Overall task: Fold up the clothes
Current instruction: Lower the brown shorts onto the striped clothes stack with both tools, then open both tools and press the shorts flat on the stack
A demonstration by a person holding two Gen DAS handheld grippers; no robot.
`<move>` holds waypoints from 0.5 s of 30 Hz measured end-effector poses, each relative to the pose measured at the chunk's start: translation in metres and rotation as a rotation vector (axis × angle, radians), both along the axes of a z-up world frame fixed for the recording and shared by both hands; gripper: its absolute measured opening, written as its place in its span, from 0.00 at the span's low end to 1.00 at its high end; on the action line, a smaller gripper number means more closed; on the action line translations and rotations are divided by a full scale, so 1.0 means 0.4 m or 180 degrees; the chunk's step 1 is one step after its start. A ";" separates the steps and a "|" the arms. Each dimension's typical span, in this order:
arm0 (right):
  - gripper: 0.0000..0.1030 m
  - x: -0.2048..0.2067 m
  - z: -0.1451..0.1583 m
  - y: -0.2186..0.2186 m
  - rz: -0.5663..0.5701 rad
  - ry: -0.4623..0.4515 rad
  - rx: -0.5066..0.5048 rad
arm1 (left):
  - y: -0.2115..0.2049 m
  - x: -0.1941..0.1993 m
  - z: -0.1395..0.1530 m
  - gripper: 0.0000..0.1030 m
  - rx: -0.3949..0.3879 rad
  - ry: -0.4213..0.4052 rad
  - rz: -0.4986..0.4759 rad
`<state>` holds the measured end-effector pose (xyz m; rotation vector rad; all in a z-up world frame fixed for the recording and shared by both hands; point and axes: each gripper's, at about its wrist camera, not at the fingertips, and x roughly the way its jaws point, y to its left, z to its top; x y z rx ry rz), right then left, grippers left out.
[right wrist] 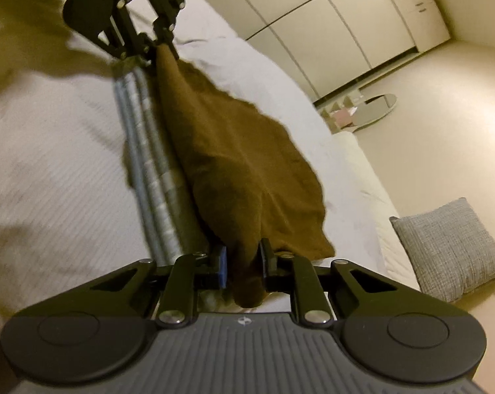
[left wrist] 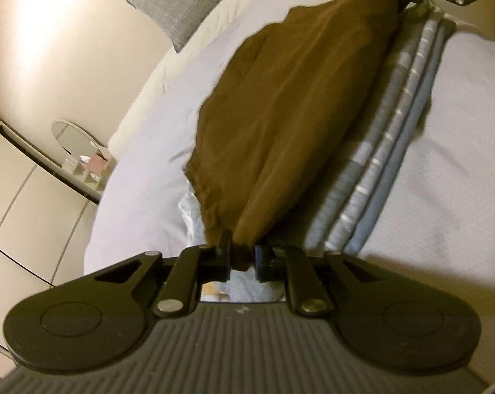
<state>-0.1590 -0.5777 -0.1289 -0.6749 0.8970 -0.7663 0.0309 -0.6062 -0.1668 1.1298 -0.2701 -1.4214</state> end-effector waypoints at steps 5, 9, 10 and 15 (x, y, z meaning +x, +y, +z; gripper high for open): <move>0.19 -0.019 -0.057 0.024 0.0025 0.0136 0.0055 | 0.030 -0.006 -0.043 0.10 0.0076 -0.0010 -0.0044; 0.20 -0.037 -0.064 0.031 -0.0011 0.0127 0.0023 | 0.054 0.002 -0.017 0.10 0.0066 0.0015 0.0000; 0.21 -0.042 -0.060 0.030 -0.0030 0.0132 0.0011 | 0.065 0.009 -0.011 0.10 0.0065 0.0032 0.0028; 0.24 -0.055 -0.006 0.018 -0.0083 -0.0245 0.0183 | 0.137 0.056 0.025 0.10 0.0051 0.0100 0.0251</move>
